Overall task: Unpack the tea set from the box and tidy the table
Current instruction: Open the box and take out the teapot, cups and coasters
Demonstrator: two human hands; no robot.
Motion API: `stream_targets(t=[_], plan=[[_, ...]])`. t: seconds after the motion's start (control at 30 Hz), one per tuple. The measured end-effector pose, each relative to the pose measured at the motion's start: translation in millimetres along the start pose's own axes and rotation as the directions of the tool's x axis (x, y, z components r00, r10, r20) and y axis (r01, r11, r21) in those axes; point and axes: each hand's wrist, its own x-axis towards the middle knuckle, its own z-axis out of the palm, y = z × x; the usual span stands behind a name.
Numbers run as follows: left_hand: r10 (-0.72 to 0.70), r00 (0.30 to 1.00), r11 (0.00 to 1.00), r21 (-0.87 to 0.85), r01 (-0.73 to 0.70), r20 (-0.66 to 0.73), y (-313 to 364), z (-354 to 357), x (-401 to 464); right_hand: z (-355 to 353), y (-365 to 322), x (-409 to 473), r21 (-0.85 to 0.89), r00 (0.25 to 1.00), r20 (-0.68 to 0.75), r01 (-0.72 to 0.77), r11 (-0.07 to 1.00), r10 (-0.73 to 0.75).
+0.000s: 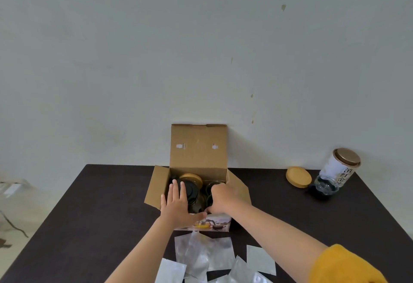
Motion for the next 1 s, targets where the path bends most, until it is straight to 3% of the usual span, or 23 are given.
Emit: stream_targets(t=[0.1,0.27,0.47,0.7,0.87,1.0], plan=[[0.007,1.0,1.0,-0.003,-0.007,0.005,-1,1,0,-1,0,3,-0.035,1.0,-0.02,-0.004,0.999,0.003],[0.014,1.0,1.0,-0.001,-0.014,0.016,-1,0,1,-13,7,0,-0.054,0.973,-0.23,0.003,0.999,-0.015],[0.015,1.0,1.0,0.014,-0.015,0.012,0,-1,0,-33,31,-13,0.25,0.924,-0.368,-0.008,0.968,0.102],[-0.025,0.999,1.0,-0.011,0.025,-0.046,7,0,-5,-18,109,-47,0.377,0.902,-0.285,-0.206,0.903,0.325],[-0.16,0.98,0.984,0.058,0.168,-0.121,34,-4,-13,18,179,-72,0.357,0.863,-0.17,-0.396,0.846,0.476],[-0.194,0.964,0.98,0.01,0.199,-0.184,71,0,-14,37,232,-88,0.347,0.806,-0.128,-0.51,0.787,0.579]])
